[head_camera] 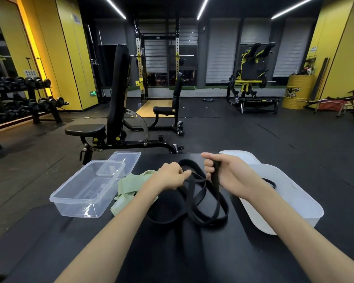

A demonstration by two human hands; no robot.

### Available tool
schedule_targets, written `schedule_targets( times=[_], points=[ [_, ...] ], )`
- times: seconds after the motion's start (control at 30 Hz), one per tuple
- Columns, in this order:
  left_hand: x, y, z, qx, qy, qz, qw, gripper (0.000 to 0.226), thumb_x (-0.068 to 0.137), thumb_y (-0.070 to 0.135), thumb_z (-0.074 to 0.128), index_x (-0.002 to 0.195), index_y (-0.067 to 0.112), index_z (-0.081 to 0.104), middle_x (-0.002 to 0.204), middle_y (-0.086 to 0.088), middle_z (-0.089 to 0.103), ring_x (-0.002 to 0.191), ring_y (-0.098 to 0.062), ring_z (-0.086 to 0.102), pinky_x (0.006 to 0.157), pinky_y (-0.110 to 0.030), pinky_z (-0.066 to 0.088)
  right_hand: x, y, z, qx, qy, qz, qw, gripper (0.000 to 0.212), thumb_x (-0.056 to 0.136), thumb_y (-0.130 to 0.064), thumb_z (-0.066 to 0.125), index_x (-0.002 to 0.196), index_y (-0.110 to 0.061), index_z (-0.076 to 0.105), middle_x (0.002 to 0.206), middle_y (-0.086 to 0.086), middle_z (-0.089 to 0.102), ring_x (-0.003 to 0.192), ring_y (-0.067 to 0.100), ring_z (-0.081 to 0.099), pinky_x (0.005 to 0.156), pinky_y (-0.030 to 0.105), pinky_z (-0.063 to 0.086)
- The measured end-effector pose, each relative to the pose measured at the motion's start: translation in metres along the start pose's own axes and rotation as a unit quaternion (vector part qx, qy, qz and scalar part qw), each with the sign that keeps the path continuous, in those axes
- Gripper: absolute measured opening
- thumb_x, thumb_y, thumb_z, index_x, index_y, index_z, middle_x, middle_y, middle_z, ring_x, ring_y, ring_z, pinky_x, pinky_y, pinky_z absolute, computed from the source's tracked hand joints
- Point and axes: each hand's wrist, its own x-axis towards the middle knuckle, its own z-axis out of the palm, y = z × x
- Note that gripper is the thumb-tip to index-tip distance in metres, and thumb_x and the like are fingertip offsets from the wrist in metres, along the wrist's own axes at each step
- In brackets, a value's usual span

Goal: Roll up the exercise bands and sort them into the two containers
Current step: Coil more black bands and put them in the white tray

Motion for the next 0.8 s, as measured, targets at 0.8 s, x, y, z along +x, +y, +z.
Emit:
schedule_targets(
  times=[0.8],
  points=[
    [-0.019,0.057,-0.045,-0.272,0.183,0.319,0.889,0.011,0.089,0.024,0.061,0.099,0.024,0.066,0.121,0.010,0.059,0.118,-0.012,0.054,0.105,-0.042,0.040,0.011,-0.063,0.004,-0.590,0.177,-0.178,0.767,0.054,0.091,-0.057,0.044,0.073,-0.011,0.066,0.065,-0.005,0.062,0.063,0.015,0.054,0.058,0.024,0.039]
  ],
)
